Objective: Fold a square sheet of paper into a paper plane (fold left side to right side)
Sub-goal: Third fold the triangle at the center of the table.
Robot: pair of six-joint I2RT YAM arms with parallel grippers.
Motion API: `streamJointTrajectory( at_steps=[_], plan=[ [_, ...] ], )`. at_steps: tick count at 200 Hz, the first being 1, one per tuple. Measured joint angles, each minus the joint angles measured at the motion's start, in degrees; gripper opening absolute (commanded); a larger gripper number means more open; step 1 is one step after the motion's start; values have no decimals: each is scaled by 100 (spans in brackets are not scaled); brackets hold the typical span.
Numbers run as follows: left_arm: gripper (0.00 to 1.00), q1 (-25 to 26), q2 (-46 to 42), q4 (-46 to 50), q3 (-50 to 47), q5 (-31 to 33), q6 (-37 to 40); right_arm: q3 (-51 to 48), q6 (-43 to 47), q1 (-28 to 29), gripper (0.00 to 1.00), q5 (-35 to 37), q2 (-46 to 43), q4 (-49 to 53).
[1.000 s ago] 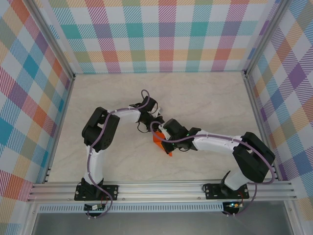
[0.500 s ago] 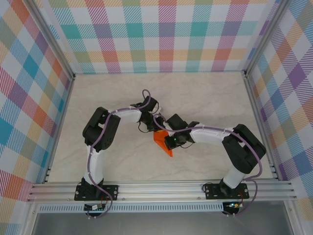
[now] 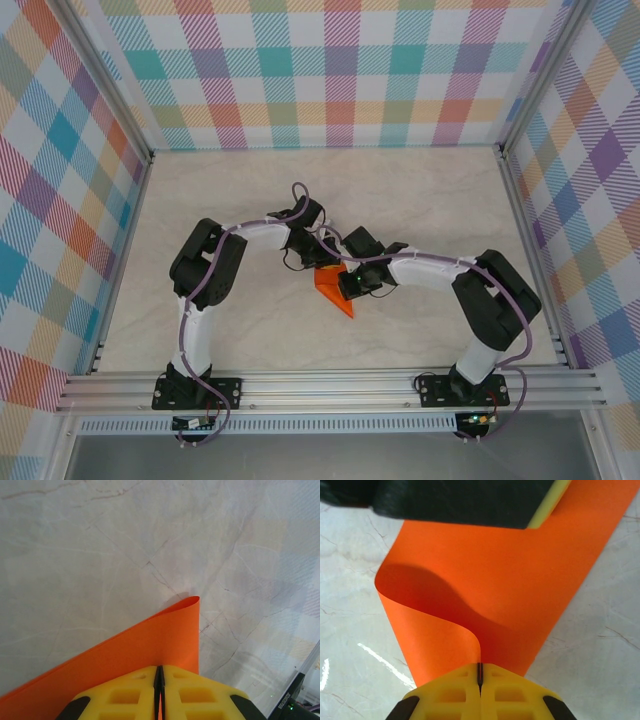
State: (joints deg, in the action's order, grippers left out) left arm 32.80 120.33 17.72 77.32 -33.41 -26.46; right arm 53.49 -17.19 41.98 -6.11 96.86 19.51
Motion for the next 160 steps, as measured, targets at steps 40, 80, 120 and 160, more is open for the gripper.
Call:
streamJointTrajectory(
  at_steps=[40,80,120,160],
  plan=[
    [11,17,15,-4,20,0,20,0,-28,0,0,7,66,35],
    [10,17,15,-4,20,2,20,0,-44,0,0,37,105,35],
    [10,17,15,-4,20,2,20,0,-66,0,0,98,105,70],
    [10,17,15,-4,20,2,20,0,-85,0,0,109,107,74]
  ],
)
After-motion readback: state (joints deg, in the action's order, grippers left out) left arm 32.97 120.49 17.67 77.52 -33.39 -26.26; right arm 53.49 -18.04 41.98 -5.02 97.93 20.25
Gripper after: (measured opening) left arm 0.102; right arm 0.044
